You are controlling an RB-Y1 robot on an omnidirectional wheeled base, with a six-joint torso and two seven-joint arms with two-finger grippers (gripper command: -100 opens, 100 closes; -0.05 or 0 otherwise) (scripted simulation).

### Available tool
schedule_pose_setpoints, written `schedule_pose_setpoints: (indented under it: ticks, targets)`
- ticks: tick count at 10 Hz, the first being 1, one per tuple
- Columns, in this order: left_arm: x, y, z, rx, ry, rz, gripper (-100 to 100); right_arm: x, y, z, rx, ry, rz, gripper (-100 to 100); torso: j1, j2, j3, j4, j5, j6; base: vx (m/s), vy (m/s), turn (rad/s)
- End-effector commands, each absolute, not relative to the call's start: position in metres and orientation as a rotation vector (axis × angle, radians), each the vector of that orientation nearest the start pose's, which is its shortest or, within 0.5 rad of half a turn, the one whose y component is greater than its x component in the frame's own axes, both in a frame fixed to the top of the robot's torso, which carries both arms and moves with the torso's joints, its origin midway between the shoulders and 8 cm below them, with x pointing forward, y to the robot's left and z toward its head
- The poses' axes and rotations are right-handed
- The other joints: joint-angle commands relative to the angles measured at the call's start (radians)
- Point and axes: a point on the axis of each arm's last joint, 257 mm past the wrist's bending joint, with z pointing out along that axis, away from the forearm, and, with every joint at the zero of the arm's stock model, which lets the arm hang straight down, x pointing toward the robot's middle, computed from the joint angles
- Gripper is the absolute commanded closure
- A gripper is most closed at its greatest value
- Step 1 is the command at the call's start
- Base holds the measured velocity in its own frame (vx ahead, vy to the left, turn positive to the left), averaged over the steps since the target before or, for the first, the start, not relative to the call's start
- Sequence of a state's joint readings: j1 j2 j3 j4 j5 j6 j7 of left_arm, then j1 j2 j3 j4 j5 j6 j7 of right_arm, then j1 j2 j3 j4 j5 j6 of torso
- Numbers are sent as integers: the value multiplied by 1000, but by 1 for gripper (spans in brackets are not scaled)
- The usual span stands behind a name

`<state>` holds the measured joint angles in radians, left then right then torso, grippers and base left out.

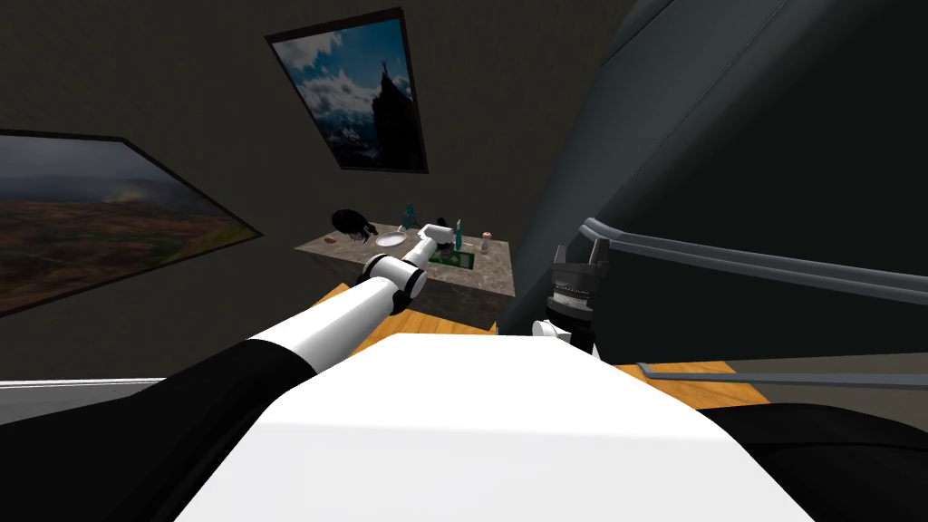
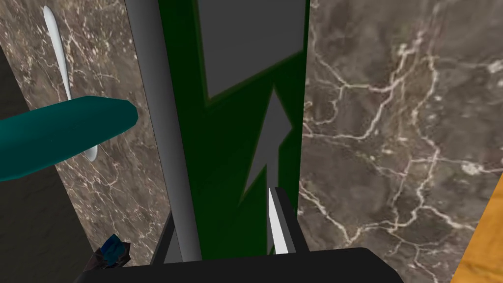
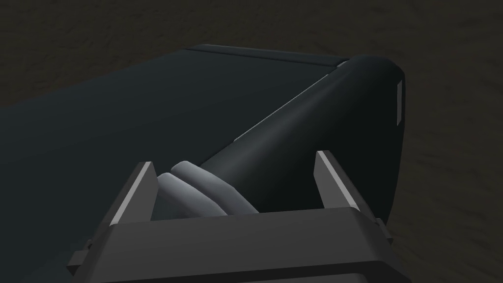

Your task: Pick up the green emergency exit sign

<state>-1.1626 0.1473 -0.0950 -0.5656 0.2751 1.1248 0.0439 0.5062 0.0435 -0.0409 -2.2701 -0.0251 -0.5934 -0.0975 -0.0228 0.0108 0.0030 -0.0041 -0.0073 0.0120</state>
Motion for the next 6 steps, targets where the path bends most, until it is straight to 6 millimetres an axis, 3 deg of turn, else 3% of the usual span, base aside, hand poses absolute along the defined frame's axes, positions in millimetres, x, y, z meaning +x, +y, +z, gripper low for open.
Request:
schedule_pose_setpoints:
  ticks: [1,2,3,5,6]
  targets:
    - [643,116,-237,-1677,2141,-526,100,325,-298,36,665,477,1379,0,0,0,0,0,0,0,-99,-64,5]
    - [643,116,-237,-1677,2141,-526,100,325,-298,36,665,477,1379,0,-1,0,0,1,0,1,-33,-32,-12]
    - [647,114,-223,-1659,2139,-522,100,325,-298,36,665,477,1379,0,0,-3,-1,1,0,1,-42,-34,10]
    - [645,114,-225,-1665,2140,-520,100,325,-298,36,665,477,1379,0,1,-2,0,1,0,1,-31,-22,4]
    - [645,114,-225,-1664,2141,-519,0,325,-298,36,665,477,1379,0,2,-4,-1,1,0,0,0,0,0]
